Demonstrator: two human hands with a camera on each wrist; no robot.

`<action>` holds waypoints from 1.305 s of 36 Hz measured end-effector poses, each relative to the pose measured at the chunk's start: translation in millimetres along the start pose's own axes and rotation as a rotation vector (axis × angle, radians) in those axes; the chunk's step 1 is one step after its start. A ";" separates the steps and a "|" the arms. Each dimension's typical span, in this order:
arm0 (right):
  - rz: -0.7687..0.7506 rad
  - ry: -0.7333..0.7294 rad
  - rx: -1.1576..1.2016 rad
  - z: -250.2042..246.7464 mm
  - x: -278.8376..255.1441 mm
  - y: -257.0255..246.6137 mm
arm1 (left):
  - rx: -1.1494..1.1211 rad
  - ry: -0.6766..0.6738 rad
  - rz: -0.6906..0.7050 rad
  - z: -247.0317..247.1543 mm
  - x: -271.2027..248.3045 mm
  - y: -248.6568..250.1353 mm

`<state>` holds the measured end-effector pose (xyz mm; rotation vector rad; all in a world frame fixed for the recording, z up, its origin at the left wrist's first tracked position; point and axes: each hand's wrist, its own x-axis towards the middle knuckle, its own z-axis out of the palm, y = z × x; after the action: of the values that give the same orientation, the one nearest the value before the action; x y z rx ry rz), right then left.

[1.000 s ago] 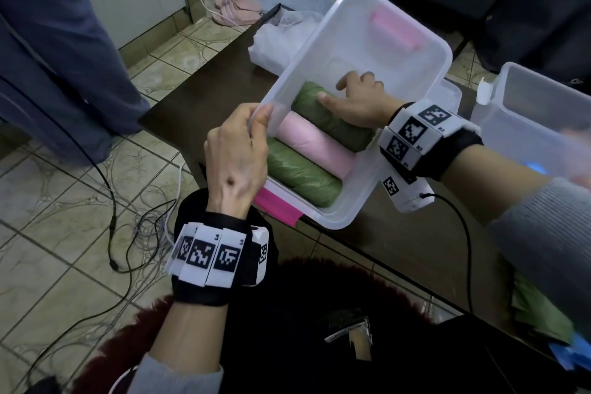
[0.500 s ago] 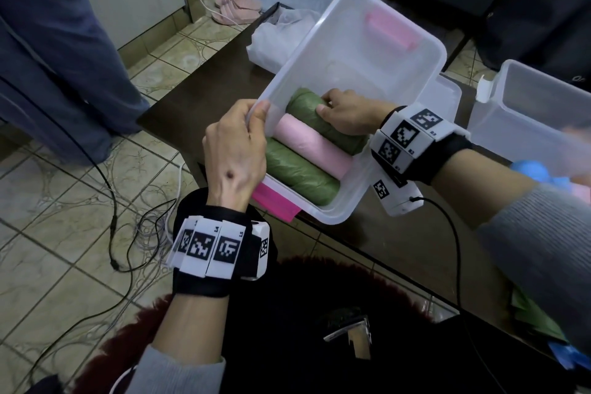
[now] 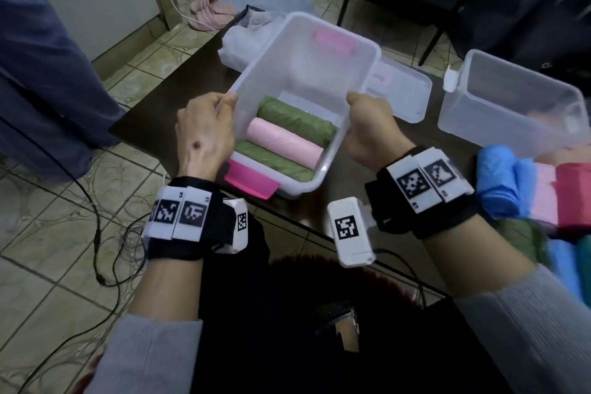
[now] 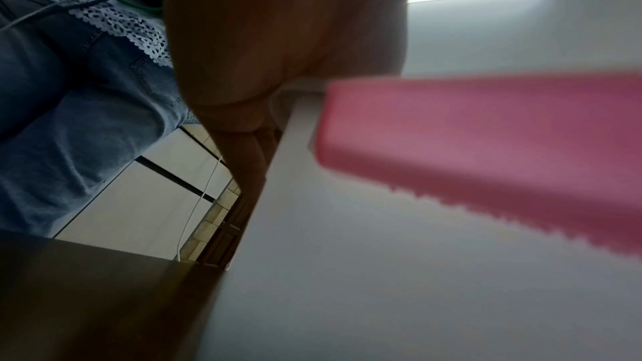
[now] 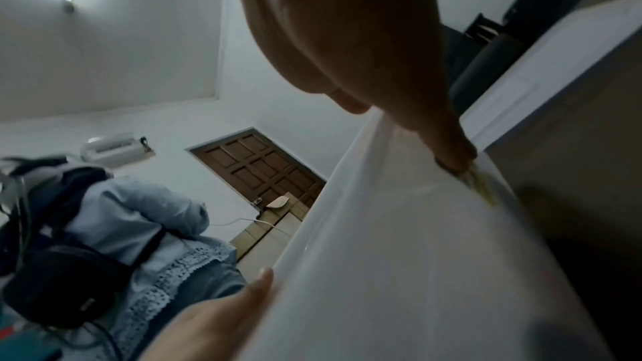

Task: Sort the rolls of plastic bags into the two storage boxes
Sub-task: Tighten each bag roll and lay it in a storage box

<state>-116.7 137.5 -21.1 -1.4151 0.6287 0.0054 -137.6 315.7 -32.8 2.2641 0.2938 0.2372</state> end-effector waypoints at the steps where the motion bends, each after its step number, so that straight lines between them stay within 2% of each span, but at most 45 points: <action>1: -0.005 0.008 -0.028 -1.1 2.0 1.4 | 0.004 -0.011 -0.006 0.4 1.4 0.6; 6: -0.007 -0.023 -0.097 -9.2 4.9 3.1 | 0.042 -0.044 -0.041 1.2 4.6 4.1; 11: -0.039 -0.116 -0.062 -18.7 9.0 6.1 | 0.068 -0.073 -0.034 3.1 7.5 5.7; 19: -0.025 -0.217 -0.094 -39.9 3.6 10.0 | 0.154 0.016 0.005 9.8 2.6 8.8; 22: -0.128 -0.081 -0.284 -67.1 7.7 11.5 | 0.136 0.124 0.125 11.4 -9.2 20.1; 24: -0.222 0.024 -0.448 -90.9 19.0 15.1 | 0.071 0.237 0.300 14.1 -28.4 33.5; 26: -0.230 0.132 -0.577 -114.3 29.4 16.6 | -0.012 0.287 0.488 22.9 -54.4 50.5; 27: -0.223 0.195 -0.631 -126.2 34.6 16.9 | -0.063 0.256 0.560 31.7 -67.6 56.2; 29: -0.193 0.324 -0.735 -149.7 42.6 15.7 | -0.158 0.108 0.653 55.8 -92.8 63.5; 31: -0.150 0.454 -0.839 -172.7 49.7 13.6 | -0.093 -0.051 0.681 86.7 -112.0 62.8; 33: -0.086 0.543 -0.890 -193.8 55.4 12.6 | 0.059 -0.201 0.646 114.8 -124.8 58.8; 35: -0.016 0.614 -0.922 -210.8 59.2 13.1 | 0.056 -0.388 0.556 135.2 -132.8 57.3; 36: 0.015 0.636 -0.945 -217.0 60.7 14.0 | 0.080 -0.430 0.573 143.0 -135.0 57.0; 38: 0.078 0.655 -0.986 -226.3 62.9 15.7 | 0.160 -0.459 0.638 156.9 -138.5 55.2; 41: 0.170 0.627 -0.999 -236.1 64.3 16.4 | 0.269 -0.550 0.565 174.8 -135.7 48.4; 43: 0.183 0.601 -1.019 -241.2 64.7 16.3 | 0.343 -0.573 0.526 184.9 -132.6 40.3; 47: 0.148 0.538 -1.042 -244.7 62.1 15.4 | 0.421 -0.531 0.559 194.6 -134.9 25.3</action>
<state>-168.8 -105.9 -66.0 -2.4016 1.2818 0.0808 -211.4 121.5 -149.0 2.6756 -0.6284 -0.1643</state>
